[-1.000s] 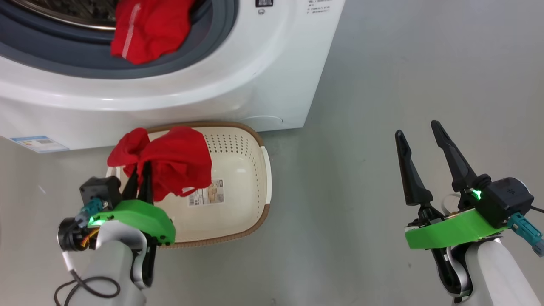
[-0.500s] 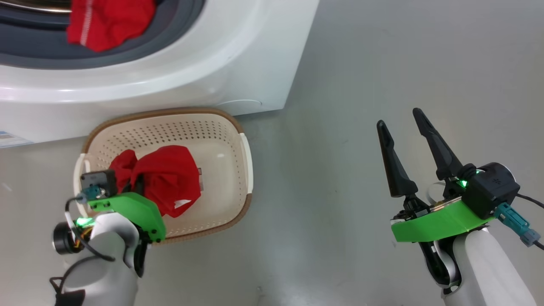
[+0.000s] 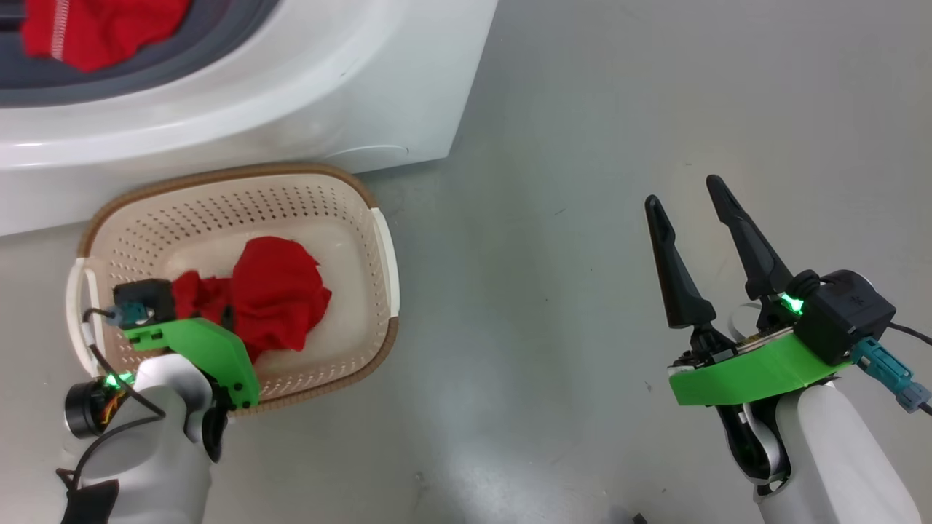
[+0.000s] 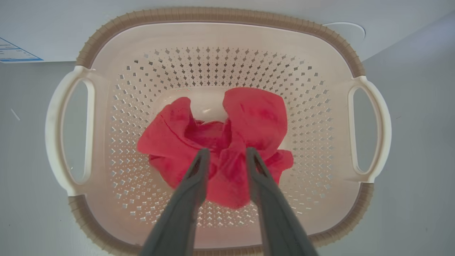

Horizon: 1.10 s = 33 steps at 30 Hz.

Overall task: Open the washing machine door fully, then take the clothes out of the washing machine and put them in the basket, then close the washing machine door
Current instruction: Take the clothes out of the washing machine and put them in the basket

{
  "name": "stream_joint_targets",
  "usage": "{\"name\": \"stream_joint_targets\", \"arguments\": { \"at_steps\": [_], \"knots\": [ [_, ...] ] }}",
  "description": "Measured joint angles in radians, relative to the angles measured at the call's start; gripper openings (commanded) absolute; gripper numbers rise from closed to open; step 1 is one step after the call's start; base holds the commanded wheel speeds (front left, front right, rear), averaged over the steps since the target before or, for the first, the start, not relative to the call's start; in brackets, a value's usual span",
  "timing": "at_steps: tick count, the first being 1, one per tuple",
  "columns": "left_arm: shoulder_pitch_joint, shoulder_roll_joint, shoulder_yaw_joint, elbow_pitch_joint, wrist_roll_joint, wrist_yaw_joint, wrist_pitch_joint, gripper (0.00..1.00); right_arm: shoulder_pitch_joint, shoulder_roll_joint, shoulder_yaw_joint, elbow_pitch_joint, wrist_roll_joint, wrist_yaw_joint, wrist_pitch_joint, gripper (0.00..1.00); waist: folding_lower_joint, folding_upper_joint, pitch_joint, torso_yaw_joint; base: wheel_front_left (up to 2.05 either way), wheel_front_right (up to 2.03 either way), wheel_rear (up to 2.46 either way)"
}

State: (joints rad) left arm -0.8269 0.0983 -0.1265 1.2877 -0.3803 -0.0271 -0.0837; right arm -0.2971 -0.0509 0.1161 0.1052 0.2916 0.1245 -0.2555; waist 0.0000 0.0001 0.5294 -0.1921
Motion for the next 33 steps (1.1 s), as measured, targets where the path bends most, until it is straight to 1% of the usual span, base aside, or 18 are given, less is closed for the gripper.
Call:
{"name": "stream_joint_targets", "arguments": {
  "at_steps": [1,2,4,10,14,17,18,24,33],
  "knots": [
    [-0.001,0.002,-0.001,0.001,0.000,0.000,0.000,0.95,-0.001,0.000,0.000,0.000,0.001,0.000,0.000,1.00,0.0000,0.0000,0.004,-0.002,0.00,0.00,0.00],
    [-0.003,0.003,-0.001,0.002,0.000,0.000,0.000,1.00,-0.003,0.000,0.000,0.000,0.004,0.000,0.000,1.00,0.0000,0.0000,0.008,-0.004,0.00,0.00,0.00],
    [-0.004,0.004,-0.003,0.004,-0.001,0.000,-0.002,1.00,-0.015,0.000,0.000,0.001,0.004,0.000,0.000,1.00,0.0000,0.0000,0.012,-0.007,0.00,0.00,0.00],
    [-0.008,0.002,-0.011,0.007,-0.002,-0.003,-0.069,1.00,-0.021,0.000,-0.004,0.009,0.005,0.000,0.000,1.00,0.0000,0.0000,0.000,0.003,0.00,0.00,0.00],
    [-0.013,-0.008,-0.010,0.007,-0.016,-0.027,-0.108,1.00,-0.021,0.000,-0.004,0.016,0.005,0.000,0.000,1.00,0.0000,0.0000,-0.018,0.013,0.00,0.00,0.00],
    [-0.013,-0.016,-0.008,0.006,-0.021,-0.037,-0.125,1.00,-0.021,0.000,-0.004,0.019,0.005,0.000,0.000,1.00,0.0000,0.0000,-0.028,0.019,0.00,0.00,0.00],
    [0.001,-0.025,-0.005,-0.049,-0.034,-0.054,-0.165,1.00,-0.014,0.000,-0.014,0.028,-0.002,0.000,0.000,1.00,0.0000,0.0000,-0.071,0.038,0.00,0.00,0.00],
    [0.100,-0.044,0.020,-0.270,-0.032,-0.054,-0.166,1.00,0.018,0.000,-0.035,0.035,-0.012,0.000,0.000,1.00,0.0000,0.0000,-0.128,0.063,0.00,0.00,0.00],
    [0.267,-0.052,0.064,-0.614,0.038,-0.051,-0.166,1.00,0.037,0.000,-0.063,0.044,-0.022,0.000,0.000,1.00,0.0000,0.0000,-0.213,0.093,0.00,0.00,0.00]
  ]
}}
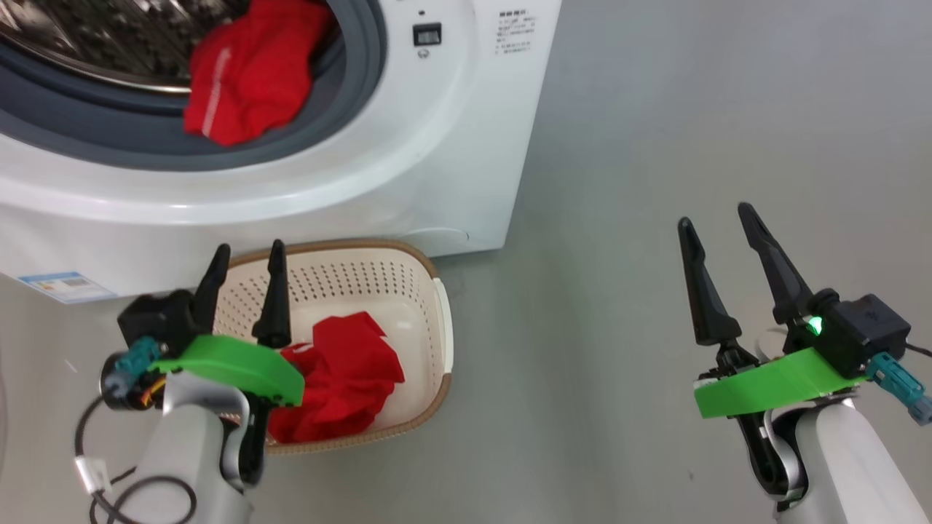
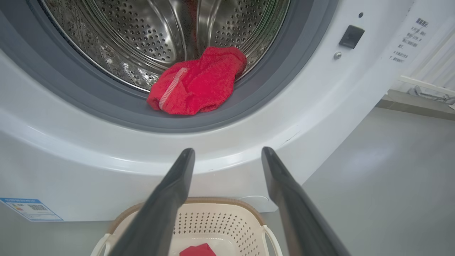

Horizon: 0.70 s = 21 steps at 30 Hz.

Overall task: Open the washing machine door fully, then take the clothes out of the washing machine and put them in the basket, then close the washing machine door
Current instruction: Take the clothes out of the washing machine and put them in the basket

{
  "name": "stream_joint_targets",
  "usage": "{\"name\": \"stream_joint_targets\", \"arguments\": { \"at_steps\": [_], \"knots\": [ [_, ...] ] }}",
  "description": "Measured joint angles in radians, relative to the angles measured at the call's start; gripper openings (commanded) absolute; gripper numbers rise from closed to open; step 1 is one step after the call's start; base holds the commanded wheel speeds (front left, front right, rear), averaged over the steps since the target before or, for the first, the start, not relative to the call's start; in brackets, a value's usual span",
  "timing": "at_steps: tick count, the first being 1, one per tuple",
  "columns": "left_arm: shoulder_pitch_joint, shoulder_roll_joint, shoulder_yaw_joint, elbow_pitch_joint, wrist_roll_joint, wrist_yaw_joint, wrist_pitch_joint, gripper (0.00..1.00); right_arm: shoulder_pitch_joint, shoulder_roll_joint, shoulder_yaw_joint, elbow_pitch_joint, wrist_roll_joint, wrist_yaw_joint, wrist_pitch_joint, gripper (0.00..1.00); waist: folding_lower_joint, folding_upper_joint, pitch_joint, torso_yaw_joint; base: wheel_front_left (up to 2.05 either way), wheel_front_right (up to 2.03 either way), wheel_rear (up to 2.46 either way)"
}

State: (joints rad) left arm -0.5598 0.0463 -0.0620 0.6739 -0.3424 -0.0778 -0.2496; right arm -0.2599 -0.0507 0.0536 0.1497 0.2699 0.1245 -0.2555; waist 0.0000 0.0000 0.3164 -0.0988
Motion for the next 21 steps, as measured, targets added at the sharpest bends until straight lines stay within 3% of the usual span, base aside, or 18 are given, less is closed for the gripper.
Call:
{"name": "stream_joint_targets", "arguments": {
  "at_steps": [6,21],
  "knots": [
    [0.102,-0.004,0.006,-0.135,0.041,0.009,0.000,1.00,0.034,0.000,-0.037,0.016,-0.004,0.000,0.000,1.00,0.0000,0.0000,-0.065,0.020,0.00,0.00,0.00],
    [0.257,-0.007,0.016,-0.276,0.090,0.017,0.000,1.00,0.118,0.002,-0.082,0.013,-0.044,0.000,0.000,1.00,0.0000,0.0000,-0.204,0.063,0.00,0.00,0.00]
  ]
}}
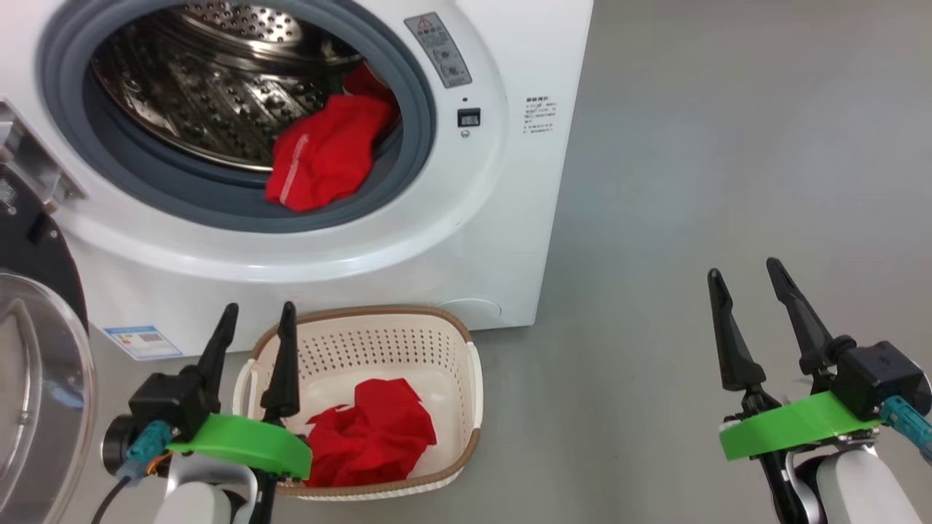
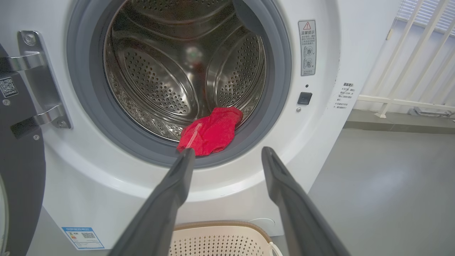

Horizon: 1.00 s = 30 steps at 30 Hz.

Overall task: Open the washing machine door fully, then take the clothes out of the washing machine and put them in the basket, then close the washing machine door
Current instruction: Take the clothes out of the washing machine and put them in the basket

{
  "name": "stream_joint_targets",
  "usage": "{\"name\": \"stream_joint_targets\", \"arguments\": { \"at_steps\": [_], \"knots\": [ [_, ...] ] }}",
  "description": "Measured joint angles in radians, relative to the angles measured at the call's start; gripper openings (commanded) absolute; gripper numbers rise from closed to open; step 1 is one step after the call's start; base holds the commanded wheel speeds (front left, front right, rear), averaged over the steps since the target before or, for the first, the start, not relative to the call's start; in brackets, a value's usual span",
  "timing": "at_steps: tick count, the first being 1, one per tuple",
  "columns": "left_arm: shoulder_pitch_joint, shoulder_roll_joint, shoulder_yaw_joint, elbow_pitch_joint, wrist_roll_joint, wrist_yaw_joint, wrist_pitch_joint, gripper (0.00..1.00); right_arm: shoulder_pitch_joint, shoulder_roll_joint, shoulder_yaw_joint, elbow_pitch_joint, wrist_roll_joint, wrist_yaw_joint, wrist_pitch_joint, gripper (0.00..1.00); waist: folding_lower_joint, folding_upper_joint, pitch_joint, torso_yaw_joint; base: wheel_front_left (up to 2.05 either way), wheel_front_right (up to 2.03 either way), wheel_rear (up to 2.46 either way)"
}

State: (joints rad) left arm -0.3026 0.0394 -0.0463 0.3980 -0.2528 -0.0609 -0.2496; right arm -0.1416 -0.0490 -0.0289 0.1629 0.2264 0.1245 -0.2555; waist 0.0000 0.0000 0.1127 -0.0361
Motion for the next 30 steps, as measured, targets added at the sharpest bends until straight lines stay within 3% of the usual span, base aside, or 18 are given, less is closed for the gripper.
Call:
{"name": "stream_joint_targets", "arguments": {
  "at_steps": [17,30],
  "knots": [
    [0.145,0.000,-0.017,-0.067,0.024,0.009,0.000,1.00,0.125,0.004,-0.019,-0.024,0.000,0.000,0.000,1.00,0.0001,0.0000,-0.118,-0.007,0.00,0.00,0.00],
    [0.166,0.000,-0.024,-0.084,0.024,0.009,0.000,1.00,0.139,0.007,-0.017,-0.034,-0.008,0.000,0.000,1.00,0.0000,0.0000,-0.129,-0.003,0.00,0.00,0.00]
  ]
}}
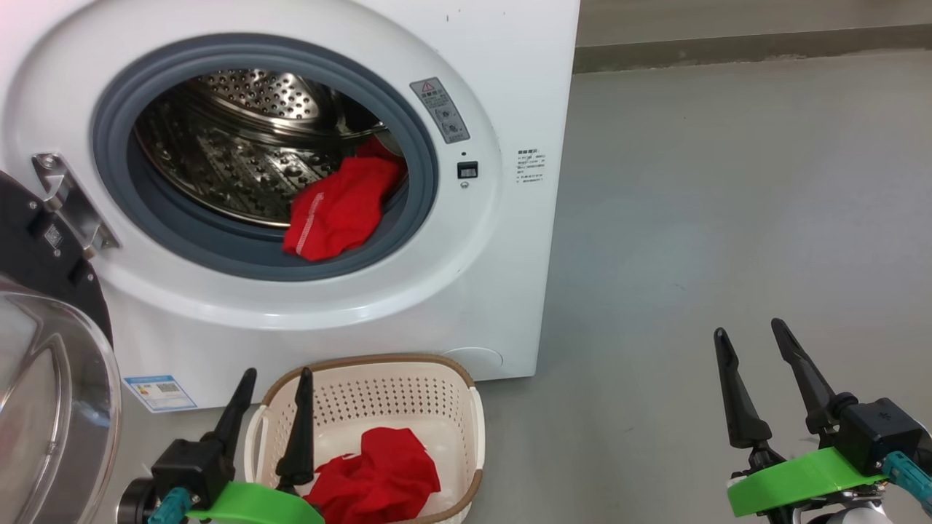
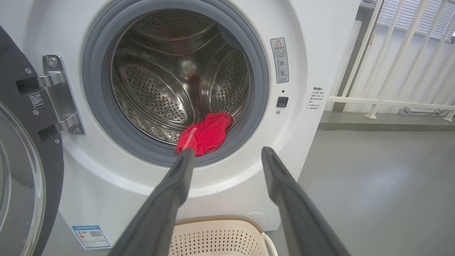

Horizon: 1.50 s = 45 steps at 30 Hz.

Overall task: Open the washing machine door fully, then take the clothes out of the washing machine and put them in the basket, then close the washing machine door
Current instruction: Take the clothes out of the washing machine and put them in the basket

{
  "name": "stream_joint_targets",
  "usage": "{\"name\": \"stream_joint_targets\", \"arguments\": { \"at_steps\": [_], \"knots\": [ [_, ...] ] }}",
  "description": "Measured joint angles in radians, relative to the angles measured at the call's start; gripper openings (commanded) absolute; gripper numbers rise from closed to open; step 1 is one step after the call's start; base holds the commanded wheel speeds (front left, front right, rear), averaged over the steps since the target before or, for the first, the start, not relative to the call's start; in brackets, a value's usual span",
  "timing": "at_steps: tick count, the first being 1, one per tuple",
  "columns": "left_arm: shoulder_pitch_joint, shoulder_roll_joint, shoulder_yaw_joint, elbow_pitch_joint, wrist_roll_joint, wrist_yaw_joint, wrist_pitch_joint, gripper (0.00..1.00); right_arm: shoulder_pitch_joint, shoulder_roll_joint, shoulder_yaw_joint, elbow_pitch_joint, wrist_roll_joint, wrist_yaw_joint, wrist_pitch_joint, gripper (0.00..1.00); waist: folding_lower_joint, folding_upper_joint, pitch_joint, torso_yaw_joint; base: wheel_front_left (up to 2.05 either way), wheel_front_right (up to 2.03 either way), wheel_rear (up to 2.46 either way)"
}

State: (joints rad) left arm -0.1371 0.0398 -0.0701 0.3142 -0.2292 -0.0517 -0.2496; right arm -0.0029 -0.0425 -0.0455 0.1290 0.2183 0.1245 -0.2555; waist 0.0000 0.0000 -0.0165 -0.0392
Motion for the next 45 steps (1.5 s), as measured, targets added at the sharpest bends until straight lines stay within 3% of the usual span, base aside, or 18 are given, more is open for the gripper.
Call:
{"name": "stream_joint_targets", "arguments": {
  "at_steps": [20,45],
  "knots": [
    [-0.002,0.002,-0.016,-0.004,-0.010,0.001,0.000,1.00,0.000,0.000,0.013,-0.005,0.000,0.000,0.000,1.00,0.0000,-0.0001,0.031,0.007,0.00,0.00,0.00],
    [-0.277,0.040,0.002,0.011,-0.022,0.026,0.000,1.00,-0.155,-0.001,0.061,-0.028,-0.001,0.000,0.000,1.00,0.0000,0.0000,0.263,0.004,0.00,0.00,0.00]
  ]
}}
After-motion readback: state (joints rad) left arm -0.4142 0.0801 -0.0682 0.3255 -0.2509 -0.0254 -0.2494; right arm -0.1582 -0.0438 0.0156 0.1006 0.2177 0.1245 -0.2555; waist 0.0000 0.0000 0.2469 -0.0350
